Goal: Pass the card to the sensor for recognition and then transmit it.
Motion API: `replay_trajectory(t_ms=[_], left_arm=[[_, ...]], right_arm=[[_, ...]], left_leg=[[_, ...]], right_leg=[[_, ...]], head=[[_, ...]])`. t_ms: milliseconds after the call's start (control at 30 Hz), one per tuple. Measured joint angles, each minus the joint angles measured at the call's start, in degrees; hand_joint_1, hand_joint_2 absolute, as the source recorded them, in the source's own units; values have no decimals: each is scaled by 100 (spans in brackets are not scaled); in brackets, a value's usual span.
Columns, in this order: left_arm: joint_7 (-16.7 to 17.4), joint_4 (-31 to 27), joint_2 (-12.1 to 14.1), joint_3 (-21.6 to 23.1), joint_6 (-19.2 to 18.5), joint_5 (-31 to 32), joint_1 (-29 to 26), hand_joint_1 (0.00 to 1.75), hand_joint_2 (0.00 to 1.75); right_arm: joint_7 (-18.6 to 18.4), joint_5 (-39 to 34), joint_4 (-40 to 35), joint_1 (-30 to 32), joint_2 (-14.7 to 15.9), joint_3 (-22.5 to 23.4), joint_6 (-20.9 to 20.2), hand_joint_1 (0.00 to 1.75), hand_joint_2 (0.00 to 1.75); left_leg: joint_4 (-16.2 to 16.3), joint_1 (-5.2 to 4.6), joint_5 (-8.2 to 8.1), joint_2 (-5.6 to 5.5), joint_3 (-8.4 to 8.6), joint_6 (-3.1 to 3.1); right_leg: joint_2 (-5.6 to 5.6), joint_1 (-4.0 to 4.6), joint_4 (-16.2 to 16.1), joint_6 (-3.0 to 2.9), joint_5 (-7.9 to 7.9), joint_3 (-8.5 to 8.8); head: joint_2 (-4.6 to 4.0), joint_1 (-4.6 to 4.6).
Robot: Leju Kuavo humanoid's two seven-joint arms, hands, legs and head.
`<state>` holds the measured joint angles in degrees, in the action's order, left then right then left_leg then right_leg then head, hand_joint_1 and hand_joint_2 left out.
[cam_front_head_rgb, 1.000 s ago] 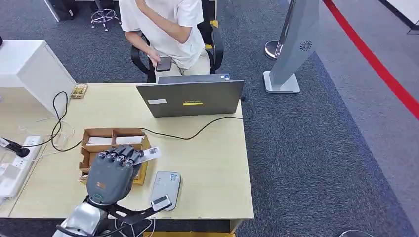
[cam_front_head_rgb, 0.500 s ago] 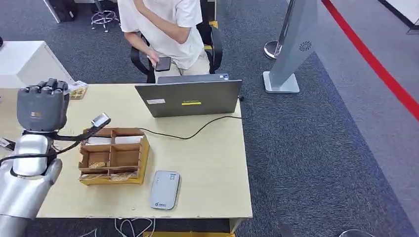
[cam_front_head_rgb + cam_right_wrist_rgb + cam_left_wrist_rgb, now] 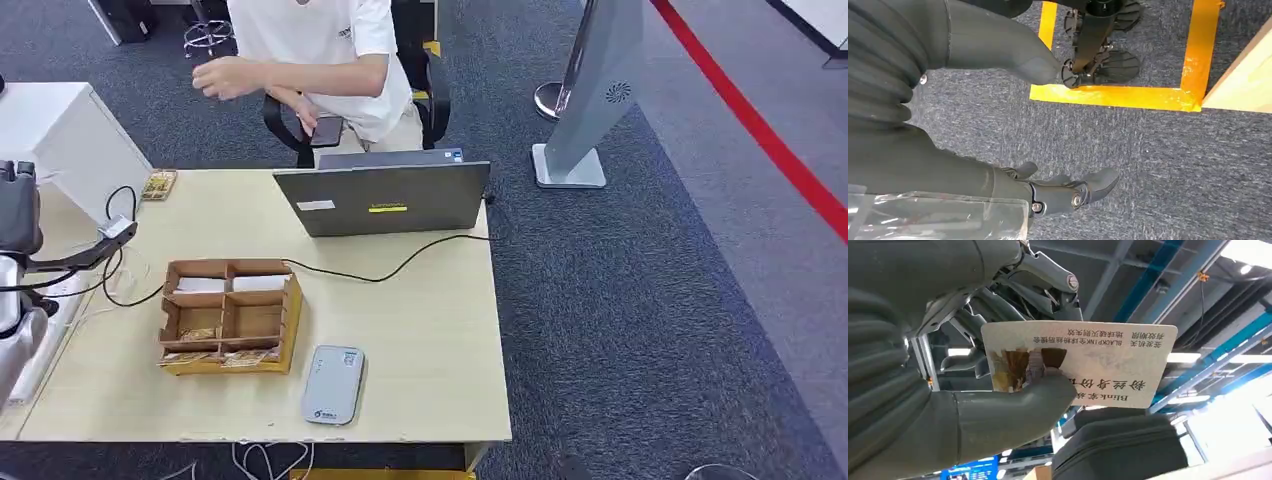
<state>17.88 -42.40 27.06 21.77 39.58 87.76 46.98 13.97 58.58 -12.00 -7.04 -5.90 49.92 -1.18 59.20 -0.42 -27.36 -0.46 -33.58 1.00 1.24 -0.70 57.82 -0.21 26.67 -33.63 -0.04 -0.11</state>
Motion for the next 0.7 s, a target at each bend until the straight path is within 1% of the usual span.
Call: replay_trajectory(t_ms=[167, 433, 667, 700], left_arm=[[-4, 223, 28, -2, 2, 0, 88, 175, 175], [-7, 411, 28, -2, 2, 0, 156, 175, 175], [-48, 533, -31, -2, 2, 2, 183, 175, 175], [-55, 542, -44, -2, 2, 2, 182, 0, 175]], right_arm=[[0, -2, 2, 10, 0, 0, 0, 0, 175], [-31, 17, 2, 18, 0, 0, 7, 0, 175], [-33, 39, 2, 14, 0, -9, 7, 0, 175], [-35, 37, 2, 15, 0, -9, 9, 0, 175]], left_leg=[[0, 0, 0, 1, -1, 0], [0, 0, 0, 1, 0, 0], [0, 0, 0, -1, -1, 0], [0, 0, 0, -1, -1, 0]], right_leg=[[-1, 0, 0, 0, 0, 0], [-1, 0, 0, 0, 0, -1], [-1, 0, 0, 0, 0, -1], [-2, 0, 0, 0, 0, -1]], head=[[0, 0], [0, -2], [0, 0], [0, 0]])
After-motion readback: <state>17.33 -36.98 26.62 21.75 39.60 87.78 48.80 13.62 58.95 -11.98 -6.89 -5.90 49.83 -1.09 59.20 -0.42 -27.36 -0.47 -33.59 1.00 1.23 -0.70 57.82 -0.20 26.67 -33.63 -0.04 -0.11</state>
